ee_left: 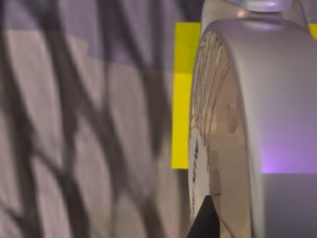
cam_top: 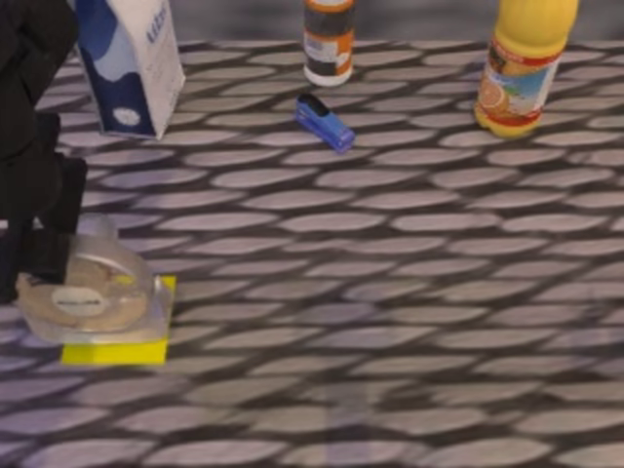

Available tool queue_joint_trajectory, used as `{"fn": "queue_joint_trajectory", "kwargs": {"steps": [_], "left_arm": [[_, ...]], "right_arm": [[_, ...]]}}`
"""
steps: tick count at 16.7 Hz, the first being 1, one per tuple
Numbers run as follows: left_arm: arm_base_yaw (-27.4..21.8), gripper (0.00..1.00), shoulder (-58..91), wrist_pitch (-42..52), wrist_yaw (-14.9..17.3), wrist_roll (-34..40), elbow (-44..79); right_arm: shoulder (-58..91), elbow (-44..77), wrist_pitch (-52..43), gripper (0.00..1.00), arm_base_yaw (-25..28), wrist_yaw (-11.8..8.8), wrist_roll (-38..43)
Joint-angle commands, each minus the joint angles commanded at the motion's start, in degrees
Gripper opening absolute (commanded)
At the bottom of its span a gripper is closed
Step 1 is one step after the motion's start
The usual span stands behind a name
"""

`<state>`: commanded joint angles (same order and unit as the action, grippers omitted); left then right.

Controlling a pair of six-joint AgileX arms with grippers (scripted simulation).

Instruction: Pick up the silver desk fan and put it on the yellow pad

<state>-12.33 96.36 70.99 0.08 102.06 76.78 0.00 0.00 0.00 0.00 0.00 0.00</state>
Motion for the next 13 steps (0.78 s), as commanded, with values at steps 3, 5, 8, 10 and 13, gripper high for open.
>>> {"fn": "queue_joint_trajectory", "kwargs": {"steps": [3,5,8,10,13], "left_arm": [[0.0,0.3,0.0,0.0,0.0,0.0,0.0],[0.0,0.45,0.0,0.0,0.0,0.0,0.0],[0.0,0.68,0.0,0.0,0.0,0.0,0.0],[0.0,0.83,0.0,0.0,0.0,0.0,0.0],[0.0,1.0,0.0,0.0,0.0,0.0,0.0]], "right_arm": [[0.0,0.0,0.0,1.0,0.0,0.0,0.0],[0.0,0.0,0.0,1.0,0.0,0.0,0.0],[0.0,0.0,0.0,1.0,0.0,0.0,0.0],[0.0,0.0,0.0,1.0,0.0,0.0,0.0],[0.0,0.0,0.0,1.0,0.0,0.0,0.0]]}}
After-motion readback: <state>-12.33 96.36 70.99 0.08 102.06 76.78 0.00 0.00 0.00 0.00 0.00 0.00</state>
